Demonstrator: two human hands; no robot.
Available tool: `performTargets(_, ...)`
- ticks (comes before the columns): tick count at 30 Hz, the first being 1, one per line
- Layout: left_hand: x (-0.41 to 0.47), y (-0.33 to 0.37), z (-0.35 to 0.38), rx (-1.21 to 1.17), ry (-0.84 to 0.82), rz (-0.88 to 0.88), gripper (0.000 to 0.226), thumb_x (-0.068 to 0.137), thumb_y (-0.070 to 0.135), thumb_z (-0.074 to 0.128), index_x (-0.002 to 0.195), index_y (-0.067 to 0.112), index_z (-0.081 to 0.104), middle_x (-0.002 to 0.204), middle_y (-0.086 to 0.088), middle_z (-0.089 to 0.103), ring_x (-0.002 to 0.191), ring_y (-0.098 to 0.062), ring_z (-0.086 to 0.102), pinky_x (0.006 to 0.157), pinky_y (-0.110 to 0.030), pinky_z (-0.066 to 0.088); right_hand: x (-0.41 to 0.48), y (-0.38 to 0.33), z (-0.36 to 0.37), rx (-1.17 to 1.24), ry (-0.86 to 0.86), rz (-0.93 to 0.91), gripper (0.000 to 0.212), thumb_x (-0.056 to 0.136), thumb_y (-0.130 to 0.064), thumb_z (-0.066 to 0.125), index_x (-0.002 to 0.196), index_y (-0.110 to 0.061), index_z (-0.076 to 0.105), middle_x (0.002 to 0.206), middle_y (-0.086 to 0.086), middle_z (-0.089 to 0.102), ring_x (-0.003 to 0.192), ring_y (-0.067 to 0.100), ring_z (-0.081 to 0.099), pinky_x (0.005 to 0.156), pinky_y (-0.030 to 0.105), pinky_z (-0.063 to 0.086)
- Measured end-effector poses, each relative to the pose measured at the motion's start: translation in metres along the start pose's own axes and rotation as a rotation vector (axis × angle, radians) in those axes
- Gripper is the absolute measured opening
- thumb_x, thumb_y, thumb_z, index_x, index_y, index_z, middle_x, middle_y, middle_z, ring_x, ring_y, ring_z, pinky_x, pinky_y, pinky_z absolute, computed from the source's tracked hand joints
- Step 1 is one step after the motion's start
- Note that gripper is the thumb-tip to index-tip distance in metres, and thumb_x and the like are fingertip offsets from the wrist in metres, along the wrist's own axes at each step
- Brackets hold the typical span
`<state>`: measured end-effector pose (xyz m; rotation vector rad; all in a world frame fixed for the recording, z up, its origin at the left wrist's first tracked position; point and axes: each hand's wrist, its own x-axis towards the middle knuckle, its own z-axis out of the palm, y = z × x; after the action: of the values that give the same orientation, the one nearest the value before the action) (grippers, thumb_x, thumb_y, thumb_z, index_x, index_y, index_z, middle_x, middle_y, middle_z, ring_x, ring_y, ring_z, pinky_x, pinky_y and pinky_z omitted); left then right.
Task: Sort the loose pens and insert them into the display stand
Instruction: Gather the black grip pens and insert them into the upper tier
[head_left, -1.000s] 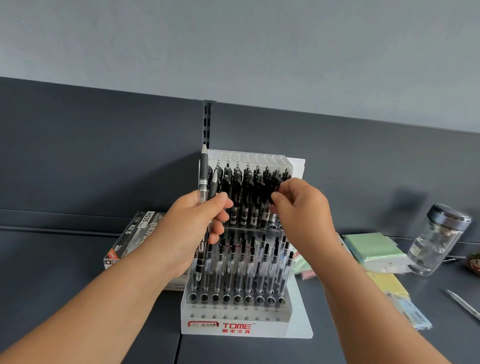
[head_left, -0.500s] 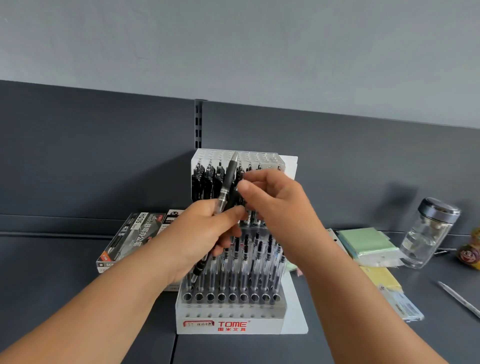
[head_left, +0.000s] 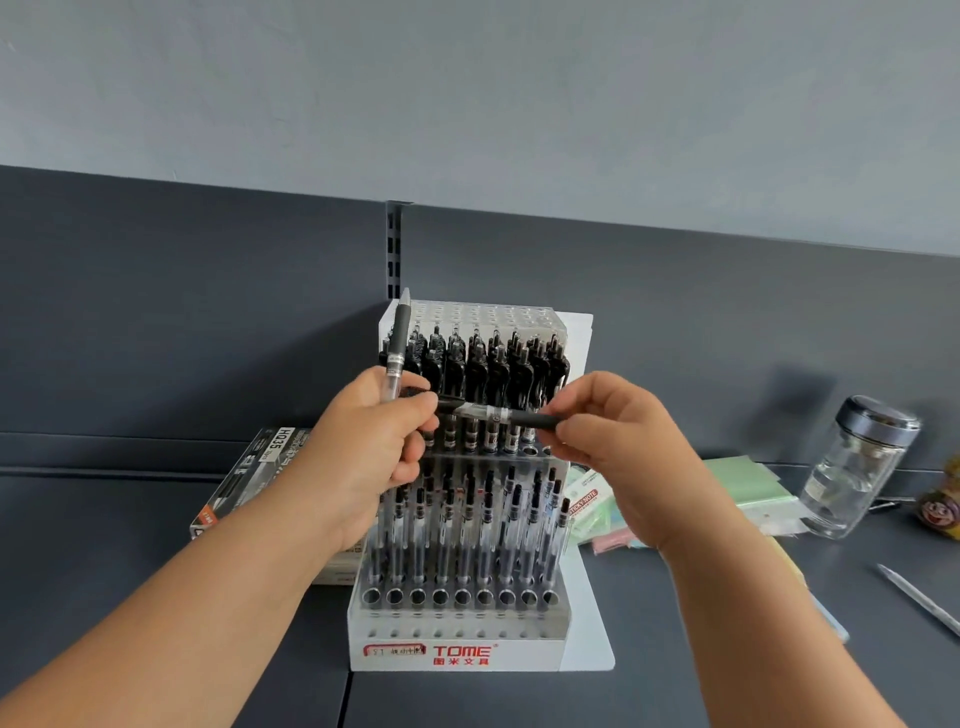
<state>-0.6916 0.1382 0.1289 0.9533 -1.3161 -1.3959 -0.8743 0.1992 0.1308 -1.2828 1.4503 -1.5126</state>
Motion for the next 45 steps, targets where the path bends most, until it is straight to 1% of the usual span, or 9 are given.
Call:
performTargets(3,0.0,-0.001,0.002,0.146,-0.006,0.099,0.013,0.093,0.005,0.051,0.101,0.015,0.054,0.078,-0.008,0.053,0.05,-0.009,0.037,0.04,-0.019,0.03,-0.003,-0.003,0.004,-0.445,0.013,-0.123,0.019,0.089,-0.014,0.058,0.071,-0.02,0.06,0.057,-0.008,0.054,0.049,0.006,0.04,0.05,0.02,0.037)
performTargets(7,-0.003,-0.004,0.012,0.289,-0.091,0.204,0.011,0.092,0.008,0.053,0.097,0.019,0.053,0.063,-0.005,0.043,0.048,-0.013,0.034,0.043,-0.024,0.028,-0.004,-0.011,0.019,-0.749,-0.023,-0.366,0.01,0.093,-0.028,0.057,0.095,-0.026,0.066,0.077,-0.008,0.067,0.063,0.006,0.056,0.062,0.022,0.046)
performTargets(13,-0.007,-0.001,0.012,0.237,-0.046,0.232,0.009,0.096,0.025,0.051,0.105,0.023,0.051,0.081,-0.004,0.053,0.051,-0.01,0.037,0.046,-0.024,0.033,0.003,-0.014,0.012,-0.561,0.001,-0.326,0.014,0.092,-0.019,0.06,0.092,-0.029,0.069,0.066,0.001,0.064,0.045,0.007,0.045,0.045,0.016,0.04)
performTargets(15,-0.005,-0.003,0.007,0.191,-0.02,0.172,0.024,0.097,0.035,0.047,0.105,0.012,0.05,0.083,-0.002,0.054,0.051,-0.009,0.036,0.043,-0.02,0.032,0.008,-0.018,0.003,-0.257,0.121,-0.274,0.017,0.091,-0.012,0.061,0.085,-0.027,0.066,0.073,0.005,0.069,0.061,0.021,0.06,0.058,0.026,0.055)
performTargets(19,-0.003,-0.007,0.003,0.097,0.009,0.066,0.03,0.099,0.04,0.04,0.09,0.013,0.052,0.075,-0.004,0.053,0.048,-0.011,0.036,0.042,-0.022,0.026,0.019,-0.019,0.001,0.046,0.255,-0.28,0.018,0.091,-0.003,0.057,0.081,-0.017,0.061,0.073,0.002,0.065,0.08,0.027,0.069,0.076,0.037,0.059)
performTargets(28,-0.003,-0.01,0.001,0.114,-0.005,0.029,0.02,0.094,0.018,0.041,0.075,0.012,0.045,0.072,-0.005,0.052,0.047,-0.013,0.039,0.041,-0.024,0.026,0.026,0.013,0.014,-0.135,0.305,-0.237,0.011,0.089,-0.014,0.064,0.084,-0.023,0.063,0.079,-0.002,0.069,0.079,0.017,0.066,0.082,0.039,0.056)
performTargets(35,-0.006,-0.01,0.001,0.12,-0.05,0.044,0.022,0.097,0.019,0.043,0.083,0.009,0.056,0.076,-0.004,0.05,0.053,-0.013,0.048,0.044,-0.025,0.035,0.019,0.03,0.021,-0.353,0.311,-0.136,0.004,0.092,-0.02,0.061,0.088,-0.022,0.06,0.075,-0.004,0.063,0.064,0.009,0.054,0.058,0.021,0.043)
performTargets(41,-0.009,-0.005,0.004,0.047,-0.06,0.035,0.021,0.097,0.023,0.05,0.091,0.011,0.067,0.093,-0.001,0.059,0.075,-0.013,0.057,0.056,-0.029,0.052,0.019,0.028,0.019,-0.413,0.303,-0.118,0.002,0.092,-0.021,0.06,0.091,-0.02,0.061,0.073,-0.004,0.063,0.064,0.012,0.056,0.058,0.024,0.043)
performTargets(45,-0.008,0.0,0.004,-0.029,-0.063,0.029,0.018,0.094,0.024,0.055,0.093,0.019,0.072,0.086,0.005,0.065,0.086,-0.014,0.064,0.074,-0.035,0.054,0.021,0.022,0.015,-0.436,0.275,-0.088,0.004,0.09,-0.023,0.062,0.091,-0.019,0.064,0.076,0.0,0.067,0.06,0.011,0.056,0.056,0.025,0.043)
